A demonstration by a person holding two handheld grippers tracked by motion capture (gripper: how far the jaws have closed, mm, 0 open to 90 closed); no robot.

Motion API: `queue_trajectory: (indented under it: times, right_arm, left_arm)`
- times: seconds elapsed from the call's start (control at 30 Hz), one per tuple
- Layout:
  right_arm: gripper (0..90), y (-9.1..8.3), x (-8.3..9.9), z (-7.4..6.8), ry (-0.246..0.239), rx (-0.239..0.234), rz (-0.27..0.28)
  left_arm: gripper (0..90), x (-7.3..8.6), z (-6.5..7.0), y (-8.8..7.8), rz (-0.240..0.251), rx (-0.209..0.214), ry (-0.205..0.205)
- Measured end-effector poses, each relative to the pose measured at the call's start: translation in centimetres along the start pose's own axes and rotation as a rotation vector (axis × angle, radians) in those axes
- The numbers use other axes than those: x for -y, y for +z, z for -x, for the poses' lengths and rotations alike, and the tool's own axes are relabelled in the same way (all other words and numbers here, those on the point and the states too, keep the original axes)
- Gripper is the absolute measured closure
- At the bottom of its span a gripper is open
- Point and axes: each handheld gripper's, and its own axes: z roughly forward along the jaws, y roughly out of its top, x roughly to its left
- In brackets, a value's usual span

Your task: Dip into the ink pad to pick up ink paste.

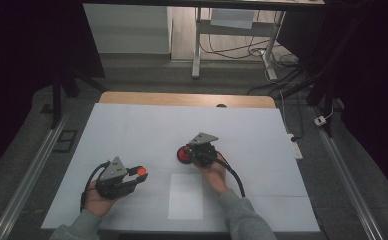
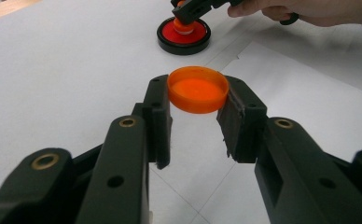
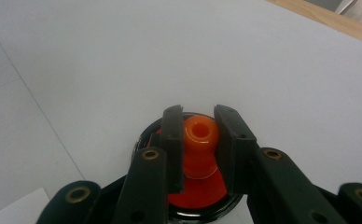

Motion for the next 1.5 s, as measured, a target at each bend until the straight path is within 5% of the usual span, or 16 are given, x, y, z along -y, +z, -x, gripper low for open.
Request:
queue_trajectory:
  times: [1.4, 1.5]
  right_arm:
    - [72.9, -0.06, -0.22, 0.42, 0.03, -0.022, -0.005]
    - [72.9, -0.88, -0.21, 0.43, 0.049, -0.023, 0.08]
  left_arm:
    - [64.9, 0.12, -0.28, 0.08, -0.005, -0.005, -0.003]
    - [64.9, 0.14, -0.33, 0.05, -0.006, -0.004, -0.003]
